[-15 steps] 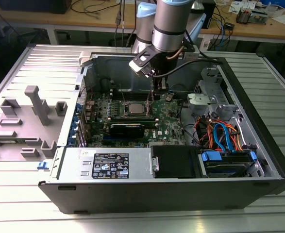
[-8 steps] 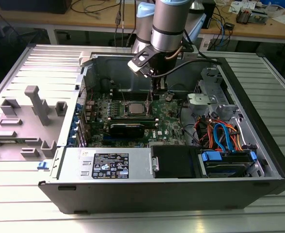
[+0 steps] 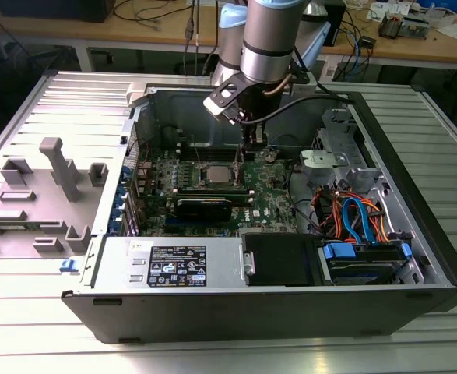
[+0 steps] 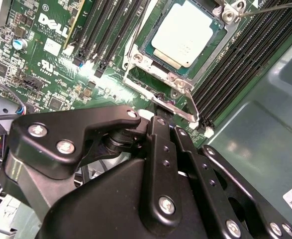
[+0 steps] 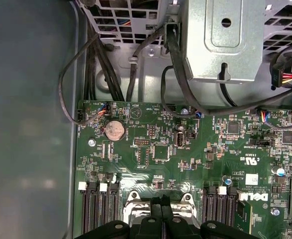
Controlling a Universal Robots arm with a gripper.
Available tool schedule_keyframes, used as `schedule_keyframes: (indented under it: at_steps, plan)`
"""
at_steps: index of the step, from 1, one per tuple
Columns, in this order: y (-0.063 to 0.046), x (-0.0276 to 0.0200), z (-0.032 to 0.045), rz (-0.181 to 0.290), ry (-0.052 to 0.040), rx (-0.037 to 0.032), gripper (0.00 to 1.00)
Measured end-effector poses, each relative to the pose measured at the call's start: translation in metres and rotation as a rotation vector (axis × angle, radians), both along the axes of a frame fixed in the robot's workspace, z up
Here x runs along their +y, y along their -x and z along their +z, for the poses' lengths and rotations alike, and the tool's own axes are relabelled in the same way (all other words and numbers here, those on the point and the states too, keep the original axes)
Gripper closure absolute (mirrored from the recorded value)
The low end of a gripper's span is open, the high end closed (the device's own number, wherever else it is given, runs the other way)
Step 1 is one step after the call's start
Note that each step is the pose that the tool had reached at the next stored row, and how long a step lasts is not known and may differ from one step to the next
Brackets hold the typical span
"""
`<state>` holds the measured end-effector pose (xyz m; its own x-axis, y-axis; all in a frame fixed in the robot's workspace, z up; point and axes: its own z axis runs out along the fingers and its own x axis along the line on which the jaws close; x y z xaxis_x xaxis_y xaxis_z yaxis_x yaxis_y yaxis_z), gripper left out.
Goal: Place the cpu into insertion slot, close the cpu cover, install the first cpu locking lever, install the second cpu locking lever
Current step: 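Close the cpu cover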
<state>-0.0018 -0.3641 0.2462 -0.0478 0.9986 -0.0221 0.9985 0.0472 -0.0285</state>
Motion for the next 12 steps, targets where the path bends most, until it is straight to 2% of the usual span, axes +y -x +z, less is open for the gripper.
schedule_keyframes:
  at_steps: [12]
  plan:
    - [0.0038,0.0,-0.0001,0.0,0.0,-0.0001,0.89]
